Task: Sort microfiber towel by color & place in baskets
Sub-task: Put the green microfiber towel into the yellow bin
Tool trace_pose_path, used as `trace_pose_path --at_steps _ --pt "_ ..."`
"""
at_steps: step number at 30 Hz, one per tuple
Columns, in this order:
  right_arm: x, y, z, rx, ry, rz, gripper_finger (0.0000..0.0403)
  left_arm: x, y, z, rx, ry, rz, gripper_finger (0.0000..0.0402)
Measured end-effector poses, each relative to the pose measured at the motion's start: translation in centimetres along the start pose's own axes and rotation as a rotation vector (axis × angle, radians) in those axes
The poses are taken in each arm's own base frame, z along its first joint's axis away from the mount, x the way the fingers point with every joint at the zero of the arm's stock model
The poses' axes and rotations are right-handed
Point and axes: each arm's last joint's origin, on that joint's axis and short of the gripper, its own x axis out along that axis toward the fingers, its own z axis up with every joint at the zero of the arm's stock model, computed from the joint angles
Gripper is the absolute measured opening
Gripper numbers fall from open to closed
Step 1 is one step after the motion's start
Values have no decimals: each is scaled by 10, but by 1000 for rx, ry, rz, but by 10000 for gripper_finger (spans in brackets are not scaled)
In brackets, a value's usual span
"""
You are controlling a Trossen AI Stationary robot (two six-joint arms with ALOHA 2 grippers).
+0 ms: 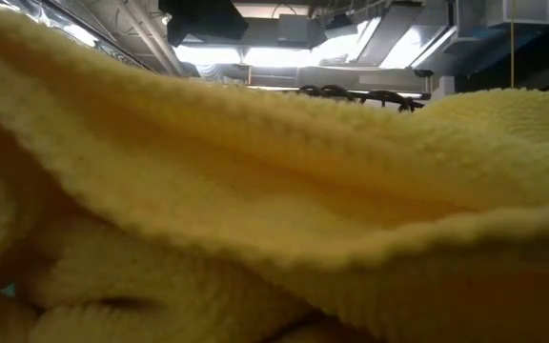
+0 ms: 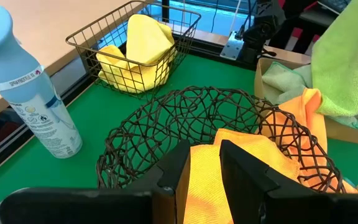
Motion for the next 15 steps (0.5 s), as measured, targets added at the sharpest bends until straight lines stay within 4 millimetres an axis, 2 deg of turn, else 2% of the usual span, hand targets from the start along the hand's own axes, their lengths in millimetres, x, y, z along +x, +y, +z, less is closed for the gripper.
trace_pose_path --at_steps 3,6,15 --pt "6 0 -8 46 -19 -34 2 0 0 0 0 0 0 84" --pt "20 -1 -12 18 -99 -65 2 0 0 0 0 0 0 84" --pt "103 -15 -6 16 -286 -347 2 0 0 0 0 -1 0 84"
